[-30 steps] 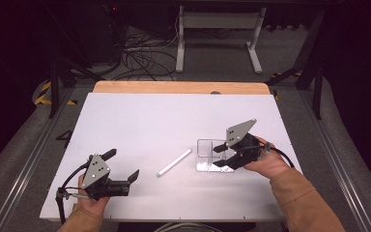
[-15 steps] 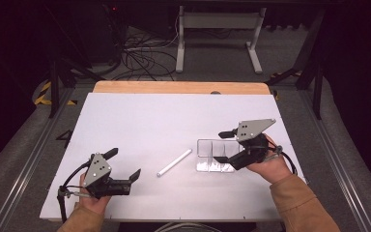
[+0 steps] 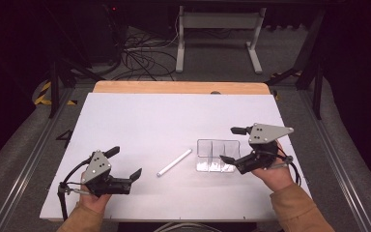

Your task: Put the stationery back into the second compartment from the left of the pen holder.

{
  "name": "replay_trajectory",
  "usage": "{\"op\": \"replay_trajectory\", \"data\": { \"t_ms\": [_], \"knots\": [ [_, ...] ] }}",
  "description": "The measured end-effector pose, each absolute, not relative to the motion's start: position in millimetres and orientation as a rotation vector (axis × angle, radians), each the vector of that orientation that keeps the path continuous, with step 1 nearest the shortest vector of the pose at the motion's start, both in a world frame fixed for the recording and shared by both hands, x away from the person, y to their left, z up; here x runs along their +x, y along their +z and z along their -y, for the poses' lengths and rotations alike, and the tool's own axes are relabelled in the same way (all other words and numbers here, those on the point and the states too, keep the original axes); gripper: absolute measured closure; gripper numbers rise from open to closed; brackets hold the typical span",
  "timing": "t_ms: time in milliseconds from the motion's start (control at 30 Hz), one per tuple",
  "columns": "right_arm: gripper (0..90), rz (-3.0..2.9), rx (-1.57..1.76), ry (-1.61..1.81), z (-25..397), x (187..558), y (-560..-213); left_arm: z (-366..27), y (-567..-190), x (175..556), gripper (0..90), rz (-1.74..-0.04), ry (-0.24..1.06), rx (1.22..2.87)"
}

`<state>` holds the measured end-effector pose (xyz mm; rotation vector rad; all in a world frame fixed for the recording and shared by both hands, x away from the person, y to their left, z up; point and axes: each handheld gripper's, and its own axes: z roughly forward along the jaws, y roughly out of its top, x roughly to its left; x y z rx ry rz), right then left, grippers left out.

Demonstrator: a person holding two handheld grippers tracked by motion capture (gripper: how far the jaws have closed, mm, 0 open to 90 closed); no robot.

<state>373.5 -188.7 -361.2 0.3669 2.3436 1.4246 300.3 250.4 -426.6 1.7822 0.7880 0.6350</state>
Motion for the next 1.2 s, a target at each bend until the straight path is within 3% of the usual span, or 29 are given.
{"op": "replay_trajectory", "data": {
  "t_ms": [233, 633, 1200],
  "knots": [
    [1.3, -2.234, 0.484, 1.468, 214, 355, -381, -247, -417, 304, 0.2, -0.770, 0.606, 1.799],
    [0.1, -2.155, 0.678, 1.511, 243, 340, -439, -230, -403, 316, 0.5, -0.725, 0.573, 1.860],
    [0.3, -2.137, 0.791, 1.485, 252, 341, -472, -203, -389, 338, 0.9, -0.726, 0.491, 1.943]
  ]
}}
